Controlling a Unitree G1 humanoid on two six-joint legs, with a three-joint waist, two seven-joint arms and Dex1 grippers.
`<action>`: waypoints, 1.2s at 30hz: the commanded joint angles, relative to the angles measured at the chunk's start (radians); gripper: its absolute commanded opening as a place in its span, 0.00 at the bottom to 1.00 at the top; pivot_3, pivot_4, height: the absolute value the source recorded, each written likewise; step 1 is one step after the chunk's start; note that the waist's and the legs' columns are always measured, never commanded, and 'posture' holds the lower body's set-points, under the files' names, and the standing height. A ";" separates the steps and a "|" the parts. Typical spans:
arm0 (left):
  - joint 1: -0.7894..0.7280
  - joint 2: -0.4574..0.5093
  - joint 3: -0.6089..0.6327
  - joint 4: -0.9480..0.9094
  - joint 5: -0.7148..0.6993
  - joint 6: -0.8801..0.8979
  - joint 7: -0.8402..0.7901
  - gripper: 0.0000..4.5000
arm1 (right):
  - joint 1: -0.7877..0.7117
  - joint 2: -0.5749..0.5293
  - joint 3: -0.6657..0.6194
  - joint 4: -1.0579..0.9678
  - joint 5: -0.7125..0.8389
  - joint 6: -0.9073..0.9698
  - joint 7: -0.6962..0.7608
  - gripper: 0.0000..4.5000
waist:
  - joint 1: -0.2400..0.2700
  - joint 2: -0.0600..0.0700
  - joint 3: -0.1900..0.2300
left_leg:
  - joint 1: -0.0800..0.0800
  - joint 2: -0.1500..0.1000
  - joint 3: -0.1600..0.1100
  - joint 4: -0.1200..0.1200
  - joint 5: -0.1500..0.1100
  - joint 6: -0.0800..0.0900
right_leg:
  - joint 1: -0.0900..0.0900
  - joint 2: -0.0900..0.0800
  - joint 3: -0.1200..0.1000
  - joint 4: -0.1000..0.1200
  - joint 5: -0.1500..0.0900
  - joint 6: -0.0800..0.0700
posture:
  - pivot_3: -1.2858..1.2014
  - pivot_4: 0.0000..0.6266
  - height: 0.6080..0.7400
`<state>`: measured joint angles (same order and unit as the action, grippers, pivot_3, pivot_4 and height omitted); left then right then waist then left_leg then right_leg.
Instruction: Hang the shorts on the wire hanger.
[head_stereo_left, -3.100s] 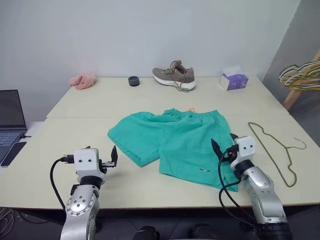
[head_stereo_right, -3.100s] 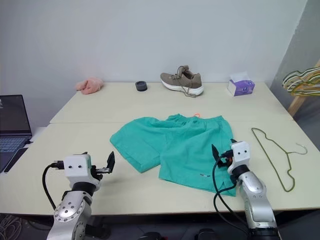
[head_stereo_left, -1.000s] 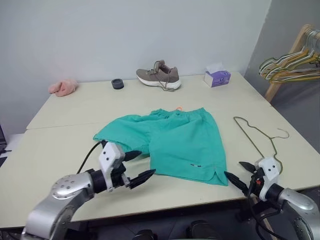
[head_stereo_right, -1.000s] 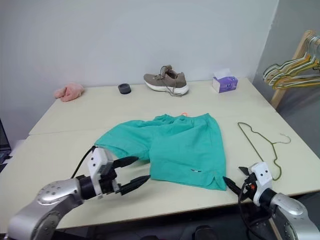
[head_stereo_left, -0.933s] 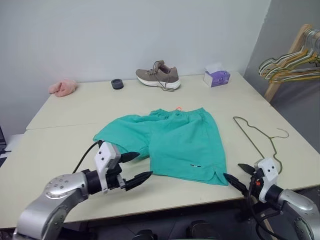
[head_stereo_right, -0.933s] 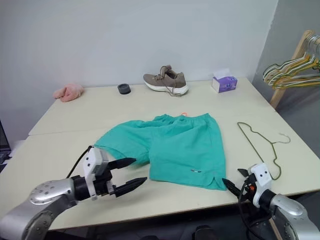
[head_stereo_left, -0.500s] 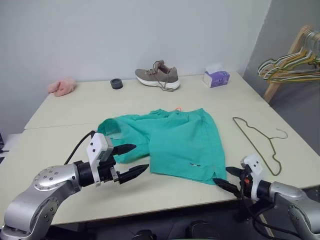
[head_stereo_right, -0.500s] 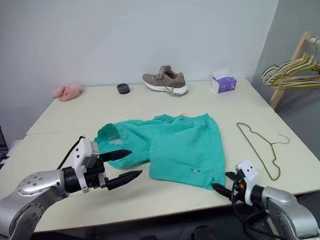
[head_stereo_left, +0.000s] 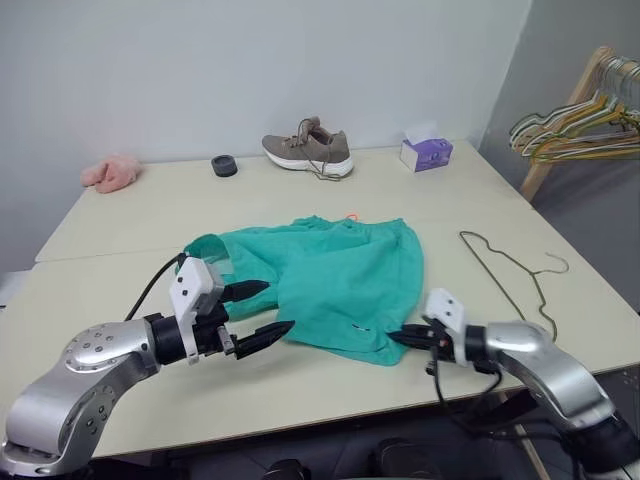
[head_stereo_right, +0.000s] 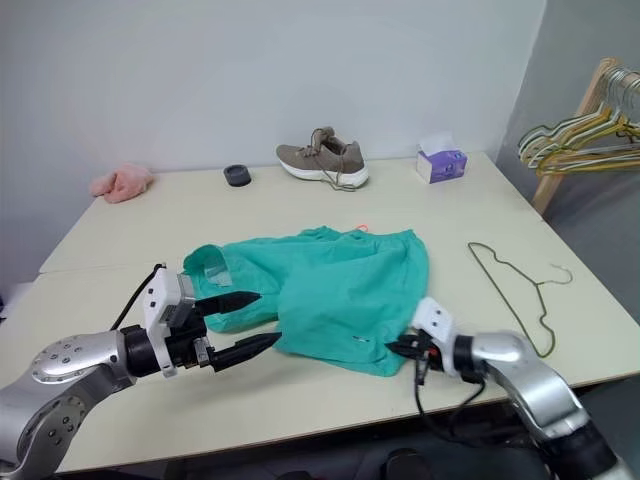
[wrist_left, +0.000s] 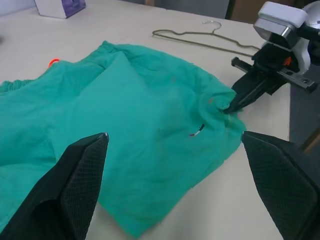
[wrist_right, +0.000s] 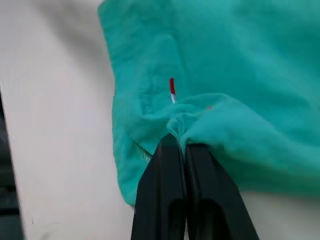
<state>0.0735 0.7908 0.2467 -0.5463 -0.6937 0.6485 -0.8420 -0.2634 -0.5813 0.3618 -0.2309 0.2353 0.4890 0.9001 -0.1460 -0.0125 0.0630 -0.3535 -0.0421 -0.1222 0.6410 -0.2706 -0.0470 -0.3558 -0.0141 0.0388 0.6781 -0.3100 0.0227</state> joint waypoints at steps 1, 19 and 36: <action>-0.004 0.020 0.040 -0.003 -0.008 -0.005 -0.007 1.00 | -0.104 0.081 0.099 0.044 -0.046 -0.002 0.029 0.01 | 0.001 0.000 0.000 | -0.001 0.000 0.000 0.000 0.000 0.000 | -0.001 0.000 0.000 0.000 0.000 0.000 | 0.44 0.00 1.00; 0.074 0.054 0.019 -0.038 -0.009 0.007 -0.038 1.00 | -0.231 0.122 0.177 0.010 -0.067 0.029 0.138 0.61 | 0.006 -0.001 -0.001 | -0.010 0.000 -0.001 0.002 -0.001 -0.002 | -0.014 0.000 0.000 0.002 0.003 -0.006 | 0.44 0.00 1.00; 0.019 0.020 -0.377 0.047 0.251 -0.069 -0.051 1.00 | -0.023 -0.211 -0.083 -0.268 0.058 -0.023 0.245 0.99 | -0.002 0.000 -0.002 | -0.009 0.001 0.002 0.004 -0.001 -0.001 | -0.010 0.000 0.001 0.003 0.001 0.000 | 0.42 0.00 1.00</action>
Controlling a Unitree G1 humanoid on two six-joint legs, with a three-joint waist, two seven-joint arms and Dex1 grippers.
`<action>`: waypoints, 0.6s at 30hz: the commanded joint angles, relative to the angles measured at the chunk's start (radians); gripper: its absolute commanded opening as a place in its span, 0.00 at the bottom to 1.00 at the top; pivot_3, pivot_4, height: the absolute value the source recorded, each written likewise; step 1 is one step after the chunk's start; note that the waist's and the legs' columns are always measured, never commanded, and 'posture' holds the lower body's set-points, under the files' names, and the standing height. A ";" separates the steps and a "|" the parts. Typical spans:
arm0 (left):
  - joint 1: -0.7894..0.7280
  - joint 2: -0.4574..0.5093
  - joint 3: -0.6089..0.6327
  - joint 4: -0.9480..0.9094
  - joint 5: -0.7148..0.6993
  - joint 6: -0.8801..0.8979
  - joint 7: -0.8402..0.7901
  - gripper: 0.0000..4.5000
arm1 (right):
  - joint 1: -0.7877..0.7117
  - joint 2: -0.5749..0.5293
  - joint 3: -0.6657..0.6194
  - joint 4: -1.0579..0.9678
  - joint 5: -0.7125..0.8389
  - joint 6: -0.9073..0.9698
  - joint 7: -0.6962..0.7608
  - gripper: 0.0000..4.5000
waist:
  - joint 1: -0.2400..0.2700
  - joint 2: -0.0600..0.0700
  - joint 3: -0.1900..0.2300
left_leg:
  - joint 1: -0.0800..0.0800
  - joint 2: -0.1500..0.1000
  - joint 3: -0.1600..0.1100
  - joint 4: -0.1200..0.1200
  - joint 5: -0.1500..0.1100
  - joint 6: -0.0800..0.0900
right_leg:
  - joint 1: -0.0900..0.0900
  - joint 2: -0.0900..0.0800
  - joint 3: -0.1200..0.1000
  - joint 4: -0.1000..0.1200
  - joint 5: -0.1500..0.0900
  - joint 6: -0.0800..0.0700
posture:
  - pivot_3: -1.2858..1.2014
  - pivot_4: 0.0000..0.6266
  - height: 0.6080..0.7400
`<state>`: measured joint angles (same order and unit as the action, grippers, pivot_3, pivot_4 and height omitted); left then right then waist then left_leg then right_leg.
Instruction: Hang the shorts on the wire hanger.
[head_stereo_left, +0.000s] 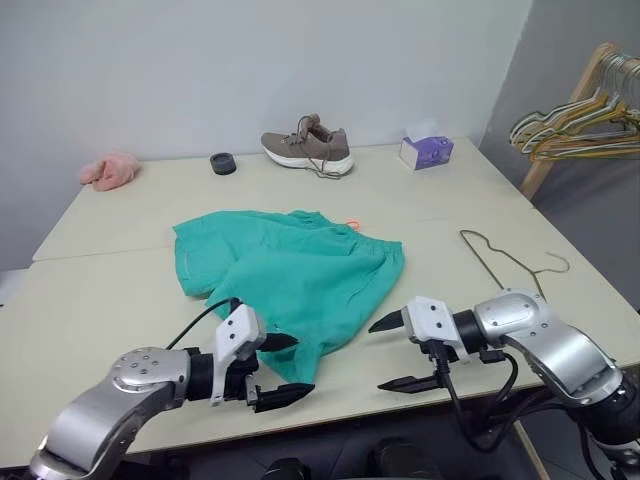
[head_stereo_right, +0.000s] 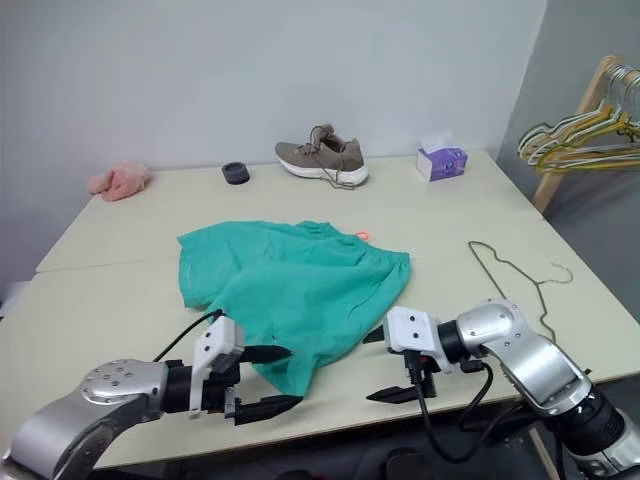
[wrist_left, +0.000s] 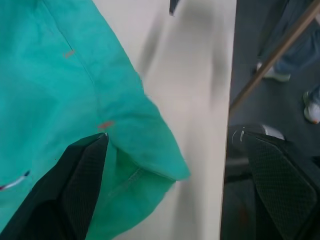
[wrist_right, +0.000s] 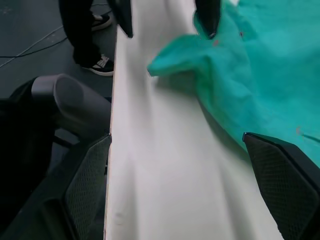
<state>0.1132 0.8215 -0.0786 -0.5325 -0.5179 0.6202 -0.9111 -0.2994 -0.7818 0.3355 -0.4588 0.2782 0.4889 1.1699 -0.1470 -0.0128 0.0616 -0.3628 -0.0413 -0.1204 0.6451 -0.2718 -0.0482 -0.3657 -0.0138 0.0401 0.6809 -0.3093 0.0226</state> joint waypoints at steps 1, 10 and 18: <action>-0.027 -0.014 -0.076 0.052 0.106 -0.052 0.025 1.00 | 0.021 -0.012 -0.069 -0.043 0.015 -0.021 -0.033 0.99 | -0.002 0.000 0.000 | 0.000 0.000 0.000 0.000 0.000 0.000 | 0.000 0.000 0.000 0.000 0.000 0.000 | 0.42 0.00 1.00; -0.078 -0.093 -0.180 0.192 0.280 -0.160 0.074 1.00 | 0.055 -0.012 -0.117 -0.062 0.012 -0.022 -0.080 0.99 | -0.005 0.000 -0.001 | 0.000 0.000 0.000 0.000 0.000 0.000 | 0.001 0.000 0.001 0.000 0.000 0.000 | 0.41 0.00 1.00; -0.065 -0.111 -0.160 0.220 0.313 -0.223 0.072 0.52 | 0.069 -0.023 -0.133 -0.033 -0.011 -0.073 -0.094 1.00 | -0.014 0.002 -0.005 | 0.000 0.000 0.000 0.001 0.000 0.000 | 0.002 0.000 0.000 0.000 0.000 0.001 | 0.42 0.00 1.00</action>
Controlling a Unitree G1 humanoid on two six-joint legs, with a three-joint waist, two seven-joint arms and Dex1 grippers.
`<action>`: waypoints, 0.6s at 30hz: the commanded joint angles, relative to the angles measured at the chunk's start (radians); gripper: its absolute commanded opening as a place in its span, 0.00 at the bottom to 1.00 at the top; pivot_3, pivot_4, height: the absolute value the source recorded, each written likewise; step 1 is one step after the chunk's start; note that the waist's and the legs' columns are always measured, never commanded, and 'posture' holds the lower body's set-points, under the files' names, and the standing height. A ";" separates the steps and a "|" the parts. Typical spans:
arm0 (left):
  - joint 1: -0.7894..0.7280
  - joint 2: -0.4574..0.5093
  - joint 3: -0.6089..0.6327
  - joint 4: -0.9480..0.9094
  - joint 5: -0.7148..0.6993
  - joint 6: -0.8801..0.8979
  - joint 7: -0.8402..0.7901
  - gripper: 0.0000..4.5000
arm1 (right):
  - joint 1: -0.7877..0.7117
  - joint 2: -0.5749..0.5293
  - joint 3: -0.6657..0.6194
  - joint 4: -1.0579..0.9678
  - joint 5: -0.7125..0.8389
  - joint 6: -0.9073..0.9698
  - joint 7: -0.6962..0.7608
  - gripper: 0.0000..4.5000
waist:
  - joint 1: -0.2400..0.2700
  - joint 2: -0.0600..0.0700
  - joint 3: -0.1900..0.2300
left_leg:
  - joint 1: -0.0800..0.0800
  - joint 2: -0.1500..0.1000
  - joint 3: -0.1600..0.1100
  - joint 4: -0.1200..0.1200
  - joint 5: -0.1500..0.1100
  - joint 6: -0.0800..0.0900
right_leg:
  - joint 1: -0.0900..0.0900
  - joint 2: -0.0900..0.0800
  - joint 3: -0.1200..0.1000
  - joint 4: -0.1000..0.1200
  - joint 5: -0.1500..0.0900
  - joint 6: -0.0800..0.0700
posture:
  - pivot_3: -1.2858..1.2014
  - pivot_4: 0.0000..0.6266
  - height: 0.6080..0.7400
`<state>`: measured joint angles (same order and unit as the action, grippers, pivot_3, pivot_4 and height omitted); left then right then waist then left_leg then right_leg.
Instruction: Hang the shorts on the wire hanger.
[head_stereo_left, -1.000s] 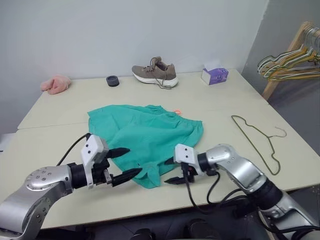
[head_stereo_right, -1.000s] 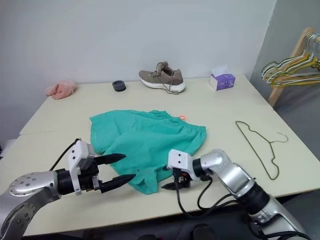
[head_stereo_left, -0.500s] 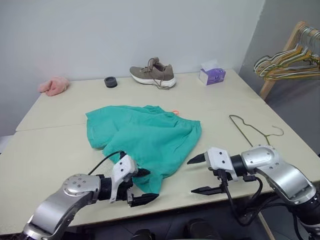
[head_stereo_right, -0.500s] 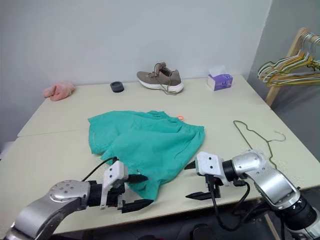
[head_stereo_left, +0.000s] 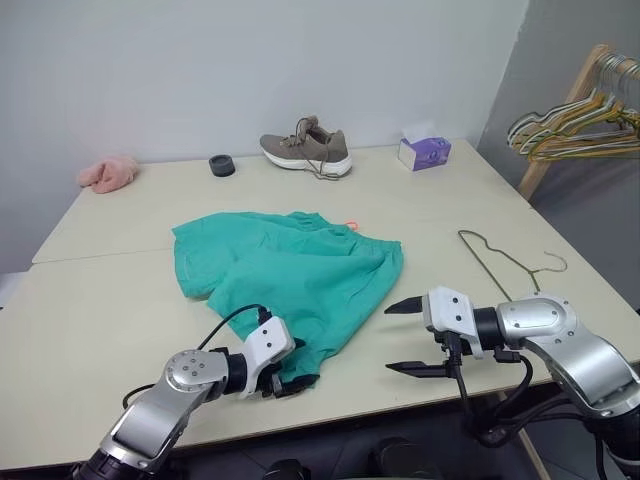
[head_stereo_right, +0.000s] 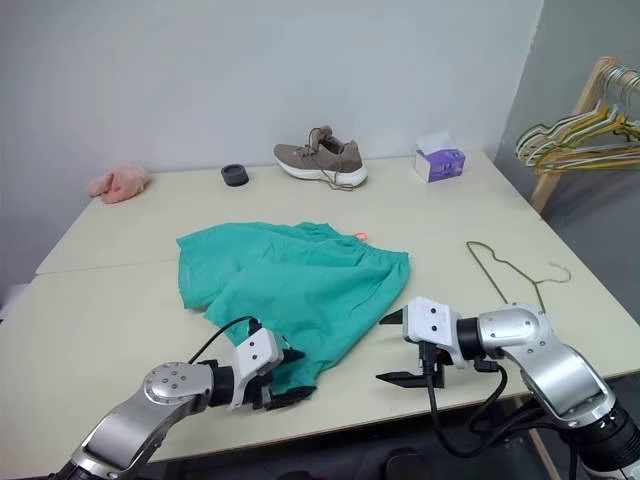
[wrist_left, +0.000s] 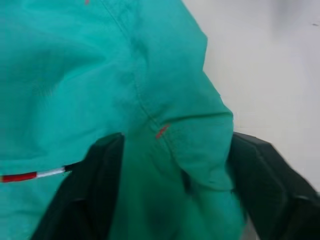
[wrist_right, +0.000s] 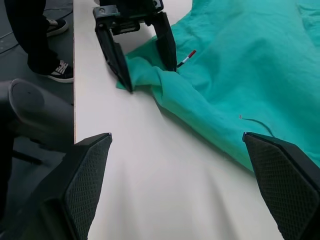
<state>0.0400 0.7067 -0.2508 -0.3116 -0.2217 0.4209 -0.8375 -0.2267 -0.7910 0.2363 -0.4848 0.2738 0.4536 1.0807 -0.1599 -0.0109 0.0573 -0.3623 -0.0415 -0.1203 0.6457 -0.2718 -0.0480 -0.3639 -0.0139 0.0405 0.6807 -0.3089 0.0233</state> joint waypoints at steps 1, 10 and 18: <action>0.015 0.005 0.025 -0.002 0.015 -0.031 0.003 0.48 | -0.002 -0.017 -0.035 0.001 -0.011 -0.048 -0.004 1.00 | -0.003 0.000 -0.001 | 0.000 0.000 0.000 0.000 0.000 0.000 | 0.000 0.000 0.000 0.000 0.000 0.000 | 0.42 0.00 1.00; 0.033 0.019 0.236 -0.020 -0.062 -0.064 0.017 0.00 | -0.073 0.030 0.005 0.218 -0.160 -0.235 -0.069 1.00 | -0.007 0.000 -0.001 | 0.001 0.000 0.000 0.000 0.000 0.000 | 0.001 0.000 0.000 0.000 0.000 0.000 | 0.43 0.00 1.00; 0.042 0.057 0.455 -0.040 -0.173 -0.026 -0.007 0.00 | -0.318 0.196 0.122 0.737 -0.422 -0.584 -0.230 1.00 | -0.011 0.000 -0.001 | 0.002 0.000 0.001 0.000 0.000 0.000 | 0.000 0.000 0.000 0.001 0.004 -0.005 | 0.44 0.00 1.00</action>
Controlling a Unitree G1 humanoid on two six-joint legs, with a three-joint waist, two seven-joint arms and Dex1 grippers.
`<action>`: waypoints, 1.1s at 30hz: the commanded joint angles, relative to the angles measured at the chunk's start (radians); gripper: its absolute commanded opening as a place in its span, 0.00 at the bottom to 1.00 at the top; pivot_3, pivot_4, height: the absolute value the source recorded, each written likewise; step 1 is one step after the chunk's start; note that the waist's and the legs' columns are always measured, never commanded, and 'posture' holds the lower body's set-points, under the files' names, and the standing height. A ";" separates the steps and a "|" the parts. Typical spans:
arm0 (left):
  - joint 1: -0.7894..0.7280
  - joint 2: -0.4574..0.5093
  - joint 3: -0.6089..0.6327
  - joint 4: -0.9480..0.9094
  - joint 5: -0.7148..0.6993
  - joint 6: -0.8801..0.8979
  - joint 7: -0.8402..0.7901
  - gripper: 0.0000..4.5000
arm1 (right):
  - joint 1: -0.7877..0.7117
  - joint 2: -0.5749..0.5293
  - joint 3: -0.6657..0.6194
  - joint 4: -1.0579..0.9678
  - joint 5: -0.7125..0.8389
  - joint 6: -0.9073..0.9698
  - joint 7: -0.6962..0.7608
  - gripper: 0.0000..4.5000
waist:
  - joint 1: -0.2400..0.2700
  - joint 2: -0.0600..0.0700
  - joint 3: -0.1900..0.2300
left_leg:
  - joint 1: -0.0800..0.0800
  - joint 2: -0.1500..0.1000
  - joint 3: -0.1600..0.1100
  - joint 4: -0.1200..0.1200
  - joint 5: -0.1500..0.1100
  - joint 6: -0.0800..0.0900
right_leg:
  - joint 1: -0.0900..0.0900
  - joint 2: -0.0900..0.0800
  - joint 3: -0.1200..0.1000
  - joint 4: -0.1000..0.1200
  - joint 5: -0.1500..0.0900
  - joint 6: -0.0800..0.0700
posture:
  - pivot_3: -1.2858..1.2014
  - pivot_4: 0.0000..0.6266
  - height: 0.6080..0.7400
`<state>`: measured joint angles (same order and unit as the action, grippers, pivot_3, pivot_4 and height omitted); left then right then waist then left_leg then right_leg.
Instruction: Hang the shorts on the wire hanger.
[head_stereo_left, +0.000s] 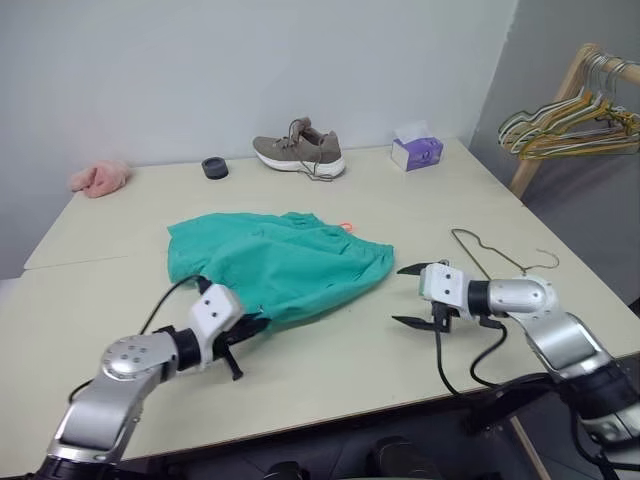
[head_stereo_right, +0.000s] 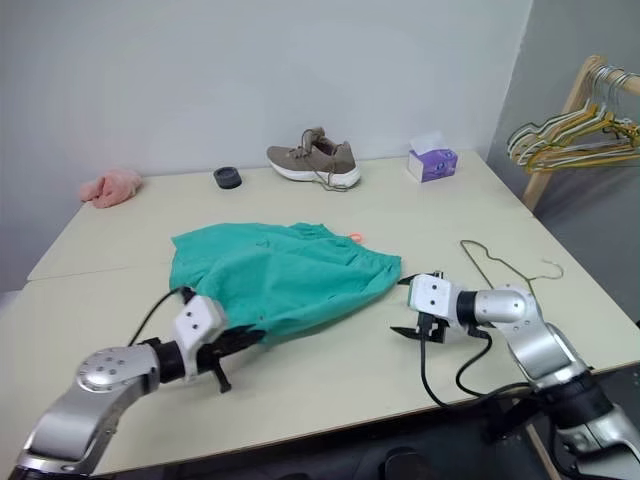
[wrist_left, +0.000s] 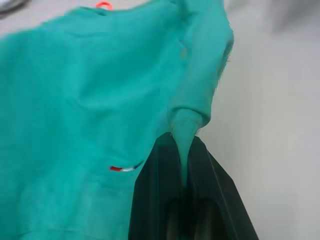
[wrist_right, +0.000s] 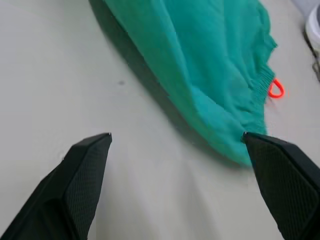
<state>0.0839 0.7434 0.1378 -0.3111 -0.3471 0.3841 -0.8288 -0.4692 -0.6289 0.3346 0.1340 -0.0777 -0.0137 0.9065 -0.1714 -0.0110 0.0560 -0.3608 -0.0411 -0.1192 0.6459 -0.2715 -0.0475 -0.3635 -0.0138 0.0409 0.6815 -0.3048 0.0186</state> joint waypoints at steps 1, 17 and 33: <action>0.001 0.027 0.086 -0.046 -0.059 0.017 -0.022 0.00 | -0.118 0.060 0.044 0.203 -0.110 -0.165 -0.087 1.00 | 0.000 0.000 0.000 | 0.000 0.000 0.000 0.000 0.000 0.000 | 0.000 0.000 0.000 0.000 0.000 0.000 | 0.44 0.00 1.00; 0.017 0.044 0.186 -0.117 -0.116 0.105 0.008 0.00 | -0.507 0.321 0.198 0.981 -0.433 -0.524 -0.475 0.79 | -0.020 -0.003 -0.005 | 0.001 -0.001 -0.001 0.000 0.000 0.000 | 0.000 0.000 0.000 0.002 0.002 -0.002 | 0.47 0.00 1.00; -0.133 0.024 0.015 -0.029 -0.066 0.079 -0.015 0.00 | -0.675 0.243 0.213 1.095 -0.584 -0.600 -0.756 0.01 | -0.023 -0.003 -0.005 | 0.005 -0.001 0.000 0.001 0.001 0.000 | 0.000 0.001 0.002 0.011 0.002 -0.002 | 0.45 0.00 1.00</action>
<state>-0.0127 0.7690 0.1797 -0.3585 -0.4325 0.4904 -0.8296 -1.1032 -0.3589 0.5518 1.2202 -0.6491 -0.6064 0.1894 -0.1942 -0.0142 0.0512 -0.3556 -0.0423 -0.1197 0.6468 -0.2706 -0.0478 -0.3625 -0.0130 0.0427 0.6928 -0.3032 0.0165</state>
